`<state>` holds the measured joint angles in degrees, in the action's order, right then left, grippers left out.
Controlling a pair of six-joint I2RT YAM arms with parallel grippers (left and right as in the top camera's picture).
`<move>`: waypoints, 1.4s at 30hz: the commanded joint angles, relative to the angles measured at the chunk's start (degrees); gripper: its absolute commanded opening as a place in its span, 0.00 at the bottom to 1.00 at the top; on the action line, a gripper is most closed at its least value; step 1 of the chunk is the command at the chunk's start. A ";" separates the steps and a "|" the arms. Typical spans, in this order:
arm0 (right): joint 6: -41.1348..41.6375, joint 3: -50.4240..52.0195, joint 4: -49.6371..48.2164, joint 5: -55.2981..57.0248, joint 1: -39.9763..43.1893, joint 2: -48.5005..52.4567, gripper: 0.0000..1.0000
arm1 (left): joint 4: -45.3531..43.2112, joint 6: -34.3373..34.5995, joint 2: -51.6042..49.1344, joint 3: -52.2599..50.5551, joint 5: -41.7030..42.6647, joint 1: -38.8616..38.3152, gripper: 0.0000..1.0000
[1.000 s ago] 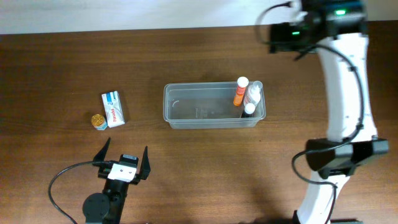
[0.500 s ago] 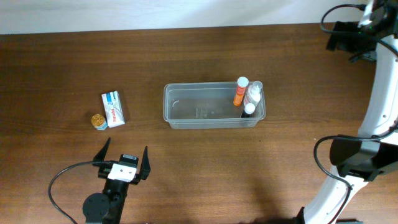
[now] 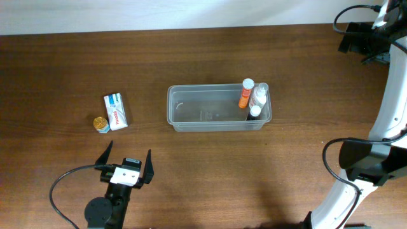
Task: Pack container
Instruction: 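Raise the right gripper out of the container and retract, then move the left gripper over the gold-lidded jar beside the Panadol box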
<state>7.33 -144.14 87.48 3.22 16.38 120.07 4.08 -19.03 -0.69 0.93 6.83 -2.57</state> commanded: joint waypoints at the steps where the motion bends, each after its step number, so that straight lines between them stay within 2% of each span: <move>1: 0.20 -1.01 0.17 0.48 0.15 -1.42 0.98 | -0.11 0.33 0.39 -0.44 -0.42 0.28 0.99; 17: 0.20 -1.01 0.17 0.48 0.15 -1.42 0.98 | -0.11 0.76 0.39 -0.39 0.26 0.26 0.99; 22: 0.22 -1.01 0.17 0.48 0.15 -1.42 0.98 | -6.36 7.37 0.39 -0.20 6.03 0.22 0.99; 25: 0.20 -1.01 0.17 0.48 0.15 -1.42 0.99 | -7.67 11.89 -0.17 2.49 4.20 0.24 0.99; 28: 0.22 -1.01 0.17 0.48 0.15 -1.42 0.98 | -2.19 13.00 -3.54 8.83 0.57 0.24 1.00; 32: 0.22 -1.01 0.17 0.48 0.15 -1.40 0.98 | 7.13 13.00 -14.05 21.07 -5.03 0.92 1.00; 35: 0.22 -1.01 0.17 0.48 0.15 -1.42 0.98 | 14.95 12.98 -25.70 31.85 -7.39 2.86 0.99; 36: 0.22 -1.01 0.17 0.48 0.15 -1.42 0.98 | 20.06 12.98 -34.25 38.97 -7.28 4.79 0.99; 42: 0.22 -1.01 0.17 0.48 0.15 -1.42 0.98 | 37.94 13.00 -57.00 57.46 -5.29 8.81 0.99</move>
<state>7.35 -144.14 87.81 3.20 16.38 120.03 35.59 -6.70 -47.33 50.63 0.91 4.60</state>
